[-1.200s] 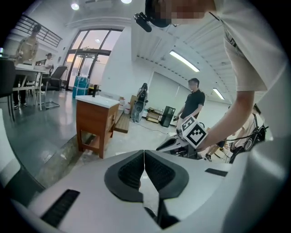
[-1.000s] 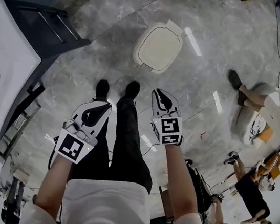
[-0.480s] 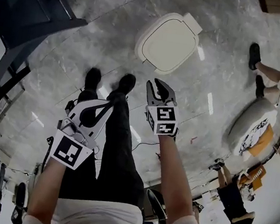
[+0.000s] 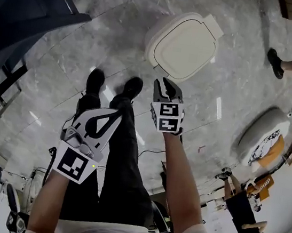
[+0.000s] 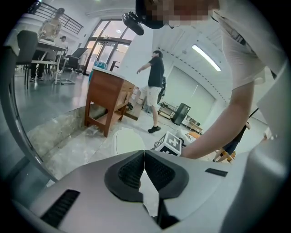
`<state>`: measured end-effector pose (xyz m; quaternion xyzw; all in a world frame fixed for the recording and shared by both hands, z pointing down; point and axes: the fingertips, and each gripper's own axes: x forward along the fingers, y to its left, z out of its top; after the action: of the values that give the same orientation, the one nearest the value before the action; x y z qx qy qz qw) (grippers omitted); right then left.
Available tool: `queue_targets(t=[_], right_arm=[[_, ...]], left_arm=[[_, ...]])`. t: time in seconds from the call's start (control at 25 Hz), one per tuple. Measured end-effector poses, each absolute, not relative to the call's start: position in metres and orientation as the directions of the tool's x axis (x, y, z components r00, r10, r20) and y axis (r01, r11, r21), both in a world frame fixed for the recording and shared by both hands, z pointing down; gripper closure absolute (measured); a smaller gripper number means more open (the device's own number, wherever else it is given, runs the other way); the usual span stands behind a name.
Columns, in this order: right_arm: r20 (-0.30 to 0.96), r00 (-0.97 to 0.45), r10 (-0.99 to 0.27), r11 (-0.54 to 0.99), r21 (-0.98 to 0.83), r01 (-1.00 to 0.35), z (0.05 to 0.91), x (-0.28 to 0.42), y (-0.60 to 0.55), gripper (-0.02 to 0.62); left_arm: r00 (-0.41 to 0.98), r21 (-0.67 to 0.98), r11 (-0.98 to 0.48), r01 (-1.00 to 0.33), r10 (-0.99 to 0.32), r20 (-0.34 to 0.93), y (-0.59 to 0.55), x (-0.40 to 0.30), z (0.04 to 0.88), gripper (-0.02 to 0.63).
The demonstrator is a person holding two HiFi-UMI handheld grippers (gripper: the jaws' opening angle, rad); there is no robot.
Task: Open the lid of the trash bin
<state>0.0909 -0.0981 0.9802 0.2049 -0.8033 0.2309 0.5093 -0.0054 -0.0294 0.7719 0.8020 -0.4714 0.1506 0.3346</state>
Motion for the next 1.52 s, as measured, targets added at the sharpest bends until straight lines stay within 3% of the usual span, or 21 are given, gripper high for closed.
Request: queue_targets(t=[0.32,0.72,1.12,1.52], right_arm=[[0.947,-0.317,-0.060,0.818,-0.135,-0.559,1.011,0.094,-0.091,0.483],[0.979,-0.189,-0.081,0.823,-0.042,-0.566,1.017,0.097,-0.097,0.508],[0.965,-0.246,-0.090,0.788,-0.082,-0.610,1.008,0.095,-0.098,0.506],[0.938,-0.302,-0.169,0.758,-0.072,-0.648,0.945,0.088,-0.108,0.508]], left_arm=[[0.507,0.404,-0.317,-0.858,-0.651,0.565,-0.025,-0.006,0.784,0.589],[0.508,0.409,-0.316,-0.856,-0.657,0.557,-0.024,-0.003,0.784,0.589],[0.516,0.399,-0.337,-0.853,-0.661,0.545,-0.021,-0.008,0.773,0.589],[0.522,0.387,-0.358,-0.850,-0.673,0.523,-0.021,-0.018,0.739,0.589]])
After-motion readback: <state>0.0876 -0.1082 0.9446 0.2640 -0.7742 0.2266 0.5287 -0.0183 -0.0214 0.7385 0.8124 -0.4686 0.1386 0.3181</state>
